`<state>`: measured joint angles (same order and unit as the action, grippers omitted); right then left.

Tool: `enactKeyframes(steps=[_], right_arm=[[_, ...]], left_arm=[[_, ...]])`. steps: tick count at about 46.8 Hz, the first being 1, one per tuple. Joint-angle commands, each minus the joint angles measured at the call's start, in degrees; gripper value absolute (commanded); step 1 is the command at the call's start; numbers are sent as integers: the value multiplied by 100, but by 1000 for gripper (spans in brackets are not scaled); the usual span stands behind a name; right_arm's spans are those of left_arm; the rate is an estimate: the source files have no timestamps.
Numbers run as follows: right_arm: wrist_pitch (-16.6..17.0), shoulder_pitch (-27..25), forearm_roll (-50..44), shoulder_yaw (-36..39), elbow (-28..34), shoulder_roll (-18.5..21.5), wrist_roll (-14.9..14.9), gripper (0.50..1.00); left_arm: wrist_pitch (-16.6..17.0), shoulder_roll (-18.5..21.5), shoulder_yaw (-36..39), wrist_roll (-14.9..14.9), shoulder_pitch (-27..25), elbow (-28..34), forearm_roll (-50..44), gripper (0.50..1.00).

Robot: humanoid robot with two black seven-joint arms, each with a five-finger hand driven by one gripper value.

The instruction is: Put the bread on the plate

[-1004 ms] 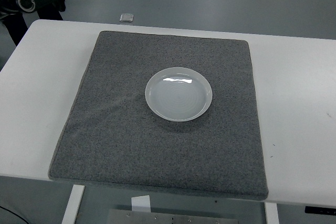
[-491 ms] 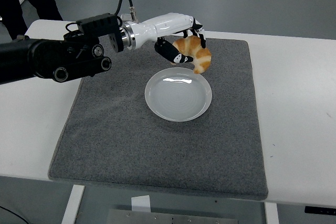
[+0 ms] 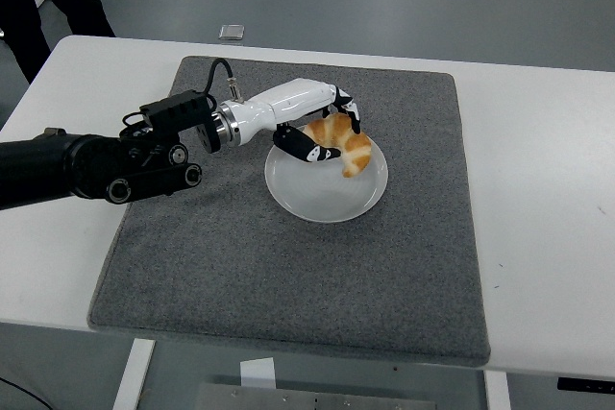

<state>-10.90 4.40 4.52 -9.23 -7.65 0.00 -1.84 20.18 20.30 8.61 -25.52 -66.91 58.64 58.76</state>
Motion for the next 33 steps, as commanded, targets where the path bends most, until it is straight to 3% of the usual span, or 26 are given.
enactKeyframes(steps=[1,13,22,33], right_arm=[[0,0,-4,0,0,0,0,952],[0,0,-4,0,0,0,0,952],[0,0,-4,0,0,0,0,952],[0,0,-4,0,0,0,0,952]], left_arm=[[91,-8,-8,-85,151,-37,-5,500],[329,-201,-8,-190,398,-265,-14,500],[338,-351,-8,-261,547,-714,-23,500],[338,-360,-17,-261,626,-740,-31,500]])
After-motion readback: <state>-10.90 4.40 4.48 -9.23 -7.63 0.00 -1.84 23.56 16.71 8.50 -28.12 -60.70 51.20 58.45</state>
